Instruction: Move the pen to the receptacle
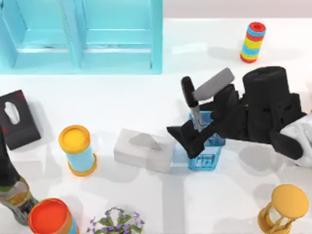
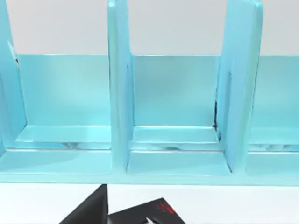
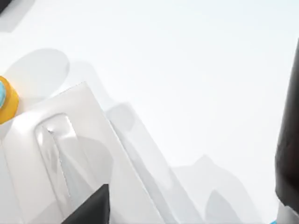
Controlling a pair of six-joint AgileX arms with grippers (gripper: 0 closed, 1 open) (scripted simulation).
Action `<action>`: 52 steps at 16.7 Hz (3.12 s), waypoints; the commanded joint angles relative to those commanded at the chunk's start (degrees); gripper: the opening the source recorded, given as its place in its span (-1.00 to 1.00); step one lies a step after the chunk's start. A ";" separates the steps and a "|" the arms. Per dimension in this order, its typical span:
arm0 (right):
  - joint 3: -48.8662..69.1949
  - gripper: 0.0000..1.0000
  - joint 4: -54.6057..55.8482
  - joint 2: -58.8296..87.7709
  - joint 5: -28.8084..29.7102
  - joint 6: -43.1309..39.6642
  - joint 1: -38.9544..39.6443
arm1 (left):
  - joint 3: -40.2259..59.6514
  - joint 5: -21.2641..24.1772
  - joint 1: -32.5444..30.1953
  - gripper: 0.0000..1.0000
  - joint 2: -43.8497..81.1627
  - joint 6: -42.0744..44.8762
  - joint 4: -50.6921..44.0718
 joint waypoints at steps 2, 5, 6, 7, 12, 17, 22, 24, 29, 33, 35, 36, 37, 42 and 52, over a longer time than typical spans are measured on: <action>0.00 -0.96 0.00 0.00 0.00 0.00 0.00 | 0.00 0.00 0.00 1.00 0.00 0.00 0.00; 0.00 -1.00 0.00 0.00 0.00 0.00 0.00 | 0.00 0.00 0.00 1.00 0.00 0.00 0.00; 0.00 -1.00 0.00 0.00 0.00 0.00 0.00 | 0.00 0.00 0.00 1.00 0.00 0.00 0.00; 0.00 -1.00 0.00 0.00 0.00 0.00 0.00 | 0.00 0.00 0.00 1.00 0.00 0.00 0.00; 0.25 -1.00 -0.11 -0.29 -0.30 0.17 0.07 | 0.00 0.00 0.00 1.00 0.00 0.00 0.00; 3.87 -1.00 -6.53 -4.58 -6.50 -3.63 -0.14 | 0.00 0.00 0.00 1.00 0.00 0.00 0.00; 10.78 -1.00 -26.55 -13.47 -15.43 -12.09 -9.23 | 0.00 0.00 0.00 1.00 0.00 0.00 0.00; 12.82 -1.00 -36.22 -17.08 -18.02 -15.43 -15.30 | 0.00 0.00 0.00 1.00 0.00 0.00 0.00; 15.98 -1.00 -50.48 -23.66 -21.87 -20.92 -26.88 | 0.00 0.00 0.00 1.00 0.00 0.00 0.00; 16.29 -1.00 -51.94 -24.50 -22.27 -21.48 -28.02 | 0.00 0.00 0.00 1.00 0.00 0.00 0.00; 16.13 -1.00 -51.85 -24.23 -22.17 -21.34 -27.76 | 0.00 0.00 0.00 1.00 0.00 0.00 0.00; 16.21 -1.00 -51.88 -24.22 -22.18 -21.35 -27.71 | 0.00 0.00 0.00 1.00 0.00 0.00 0.00; 16.75 -1.00 -52.07 -24.14 -22.21 -21.47 -27.39 | 0.00 0.00 0.00 1.00 0.00 0.00 0.00; 25.69 -1.00 -54.98 -22.57 -20.43 -23.56 -26.37 | 0.00 0.00 0.00 1.00 0.00 0.00 0.00; 45.75 -1.00 -87.95 -18.44 -2.24 -31.54 -43.99 | 0.00 0.00 0.00 1.00 0.00 0.00 0.00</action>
